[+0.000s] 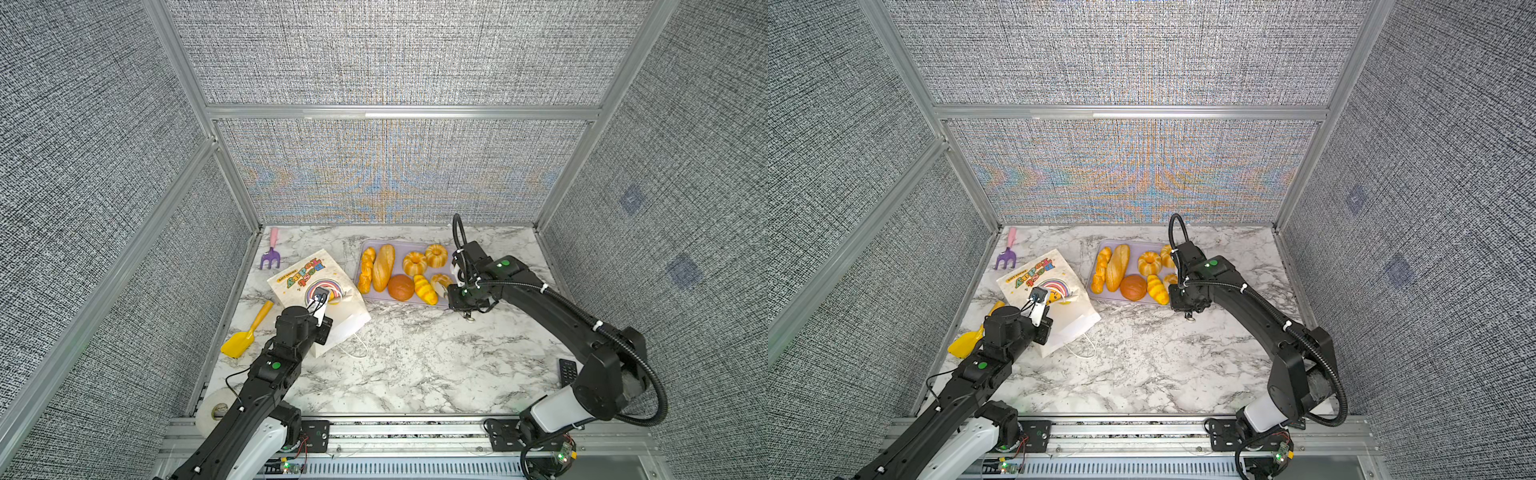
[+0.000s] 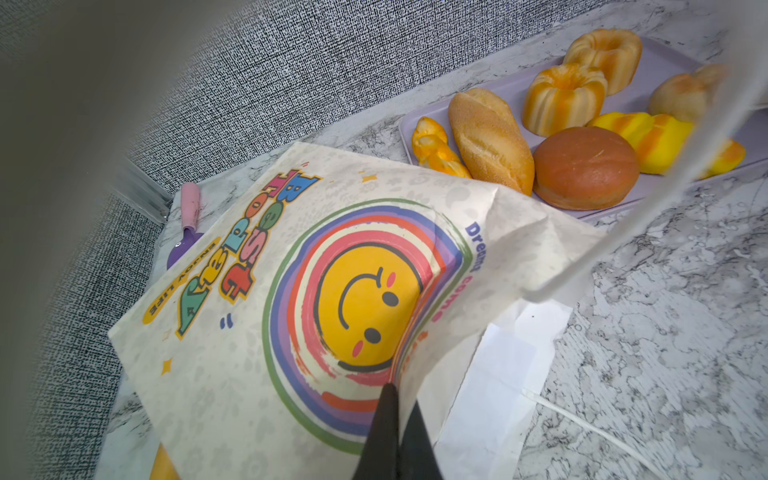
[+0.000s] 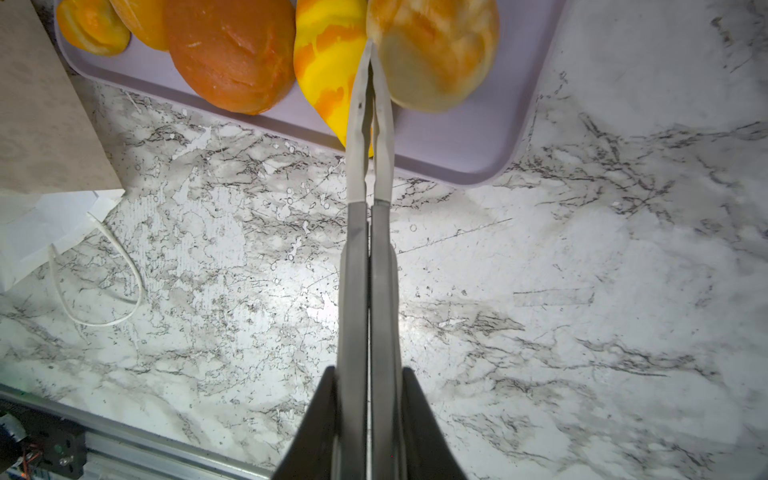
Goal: Take the fake bread out of the paper bag
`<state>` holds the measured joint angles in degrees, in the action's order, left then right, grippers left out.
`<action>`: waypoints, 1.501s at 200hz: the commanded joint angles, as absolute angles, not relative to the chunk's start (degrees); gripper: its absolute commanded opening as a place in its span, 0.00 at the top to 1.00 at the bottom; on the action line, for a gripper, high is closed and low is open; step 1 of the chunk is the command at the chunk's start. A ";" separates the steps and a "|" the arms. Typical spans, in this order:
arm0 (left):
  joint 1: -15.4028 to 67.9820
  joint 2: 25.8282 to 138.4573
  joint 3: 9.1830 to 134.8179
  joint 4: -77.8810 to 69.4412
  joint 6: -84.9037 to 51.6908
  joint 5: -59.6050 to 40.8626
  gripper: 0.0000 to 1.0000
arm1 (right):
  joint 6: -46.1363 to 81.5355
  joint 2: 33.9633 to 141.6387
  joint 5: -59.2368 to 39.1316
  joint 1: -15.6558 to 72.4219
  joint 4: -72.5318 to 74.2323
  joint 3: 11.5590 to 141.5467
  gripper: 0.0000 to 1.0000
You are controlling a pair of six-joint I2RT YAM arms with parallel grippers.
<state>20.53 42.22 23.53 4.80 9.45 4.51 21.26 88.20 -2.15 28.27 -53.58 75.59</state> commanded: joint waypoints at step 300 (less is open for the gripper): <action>20.50 43.94 23.29 3.77 7.84 4.36 1.00 | 41.12 92.98 -20.45 53.70 8.55 55.70 0.69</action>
<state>20.58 43.66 23.14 4.51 8.32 4.51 38.41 89.21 -20.82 53.78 -1.30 53.19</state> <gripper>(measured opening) 0.057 0.302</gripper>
